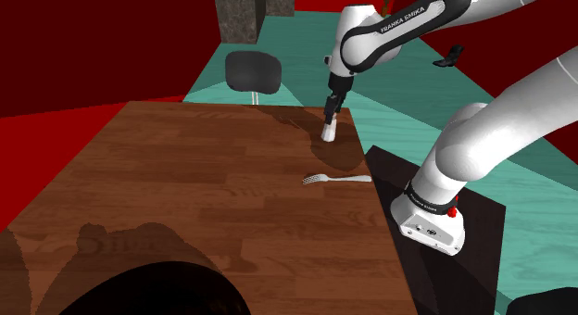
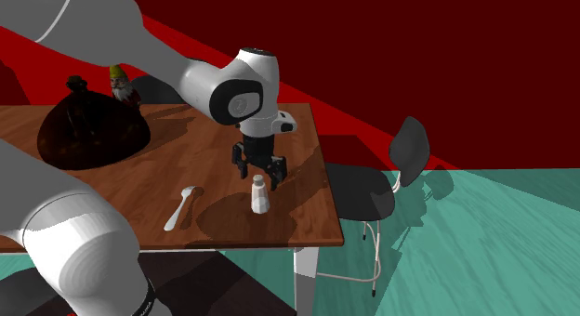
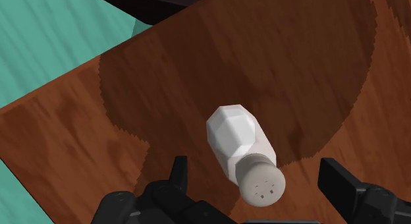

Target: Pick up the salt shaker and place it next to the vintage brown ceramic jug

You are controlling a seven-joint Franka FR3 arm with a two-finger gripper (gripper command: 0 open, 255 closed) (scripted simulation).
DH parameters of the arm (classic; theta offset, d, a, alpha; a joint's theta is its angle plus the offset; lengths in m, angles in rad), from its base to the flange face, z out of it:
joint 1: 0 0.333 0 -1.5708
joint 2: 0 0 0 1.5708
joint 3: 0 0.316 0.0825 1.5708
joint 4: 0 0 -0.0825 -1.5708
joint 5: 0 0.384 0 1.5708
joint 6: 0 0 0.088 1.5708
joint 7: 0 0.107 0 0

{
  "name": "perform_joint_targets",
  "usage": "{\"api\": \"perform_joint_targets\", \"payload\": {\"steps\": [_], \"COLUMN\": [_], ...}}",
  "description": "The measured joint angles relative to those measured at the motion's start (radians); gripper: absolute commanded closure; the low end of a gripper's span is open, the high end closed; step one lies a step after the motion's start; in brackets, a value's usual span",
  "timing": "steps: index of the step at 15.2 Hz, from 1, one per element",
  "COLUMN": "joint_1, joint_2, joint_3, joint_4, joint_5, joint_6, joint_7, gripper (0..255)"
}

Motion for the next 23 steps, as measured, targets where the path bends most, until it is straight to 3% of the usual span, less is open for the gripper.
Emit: {"api": "perform_joint_targets", "payload": {"steps": [3,4,14,23], "joint_1": [0.000,0.000,0.000,-0.003], "joint_2": [0.001,0.001,0.001,-0.062], "joint_3": [0.000,0.000,0.000,0.009], "joint_4": [0.000,0.000,0.000,0.066], "joint_5": [0.000,0.000,0.000,-0.006], "joint_6": [0.001,0.001,0.002,-0.127], "joint_7": [0.000,0.000,0.000,0.014], "gripper": [0,255,255,255]}}
